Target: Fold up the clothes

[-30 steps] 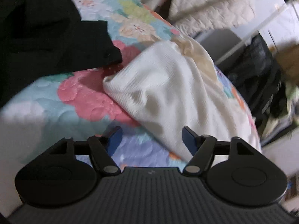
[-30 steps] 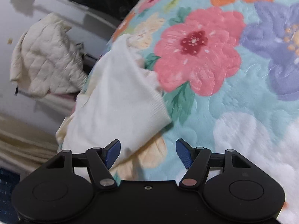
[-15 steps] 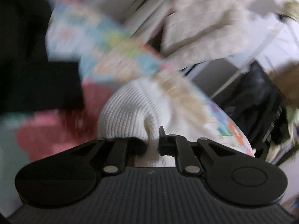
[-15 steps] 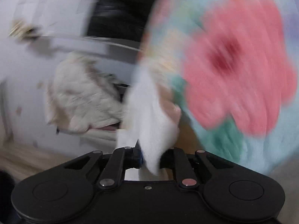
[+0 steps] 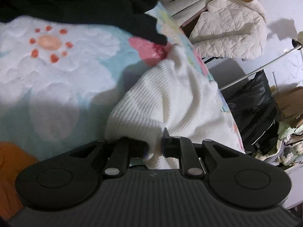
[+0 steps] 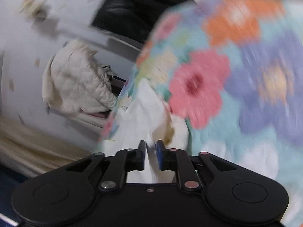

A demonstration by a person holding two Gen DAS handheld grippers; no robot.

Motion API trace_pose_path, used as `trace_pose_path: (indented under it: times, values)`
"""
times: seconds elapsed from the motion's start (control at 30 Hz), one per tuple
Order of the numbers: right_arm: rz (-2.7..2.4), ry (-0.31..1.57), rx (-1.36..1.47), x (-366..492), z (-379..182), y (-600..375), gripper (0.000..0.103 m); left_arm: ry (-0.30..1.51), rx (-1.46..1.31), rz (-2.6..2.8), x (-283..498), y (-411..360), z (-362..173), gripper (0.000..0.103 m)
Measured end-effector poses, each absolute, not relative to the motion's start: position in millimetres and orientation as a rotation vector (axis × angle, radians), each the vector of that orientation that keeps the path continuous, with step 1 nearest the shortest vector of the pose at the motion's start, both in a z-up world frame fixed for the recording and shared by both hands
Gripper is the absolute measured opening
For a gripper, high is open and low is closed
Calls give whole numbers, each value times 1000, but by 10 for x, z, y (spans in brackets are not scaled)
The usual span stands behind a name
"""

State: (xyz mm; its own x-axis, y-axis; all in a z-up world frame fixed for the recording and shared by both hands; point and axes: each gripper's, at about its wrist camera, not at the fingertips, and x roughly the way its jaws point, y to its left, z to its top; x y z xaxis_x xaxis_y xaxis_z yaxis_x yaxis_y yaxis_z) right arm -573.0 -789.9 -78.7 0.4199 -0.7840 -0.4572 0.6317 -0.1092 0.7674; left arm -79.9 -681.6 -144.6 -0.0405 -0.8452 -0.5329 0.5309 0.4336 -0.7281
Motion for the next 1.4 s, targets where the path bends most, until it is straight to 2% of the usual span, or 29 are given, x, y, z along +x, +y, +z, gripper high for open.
trace_pose_path:
  times: [0.2, 0.4, 0.43, 0.47, 0.5, 0.6, 0.77, 0.87, 0.97, 1.07, 1.17, 1.33, 1.4]
  values:
    - [-1245, 244, 720, -4981, -438, -7913, 28, 1012, -160, -1211, -892, -6969, -1189, 13]
    - [-1186, 518, 231, -4196, -376, -7802, 31, 944, -135, -1236, -905, -7005, -984, 11]
    - [-1172, 517, 174, -4122, -340, -7752, 34, 929, -135, -1245, -925, -7018, -934, 11]
    - [-1165, 505, 147, -4083, -318, -7715, 42, 914, -135, -1254, -944, -7031, -885, 11]
    - [-1155, 493, 124, -4048, -298, -7682, 46, 899, -135, -1263, -963, -7044, -835, 11]
    - [-1013, 449, 205, -4018, -357, -7759, 46, 853, -136, -1290, -1021, -7083, -685, 11]
    - [-808, 759, 467, -3629, -835, -8050, 46, 691, -161, -1381, -1155, -7181, -336, 11]
    - [-799, 793, 504, -3705, -842, -8082, 46, 627, -63, -1452, -1415, -7363, -136, 11]
    - [-897, 658, 603, -4180, -630, -8109, 47, 554, 14, -1518, -1757, -7582, 16, 11]
    - [-1032, 467, 771, -4872, -633, -8067, 59, 465, 41, -1637, -2229, -7739, 180, 11]
    - [-1157, 264, 933, -5563, -635, -8026, 60, 337, 136, -1816, -2981, -7861, 219, 11]
    - [-1336, -96, 1189, -6700, -642, -7956, 60, 496, 393, -1963, -4013, -8160, -413, 10]
    - [-1276, -163, 1244, -6779, -722, -7929, 60, 573, 467, -1951, -4205, -8210, -730, 10]
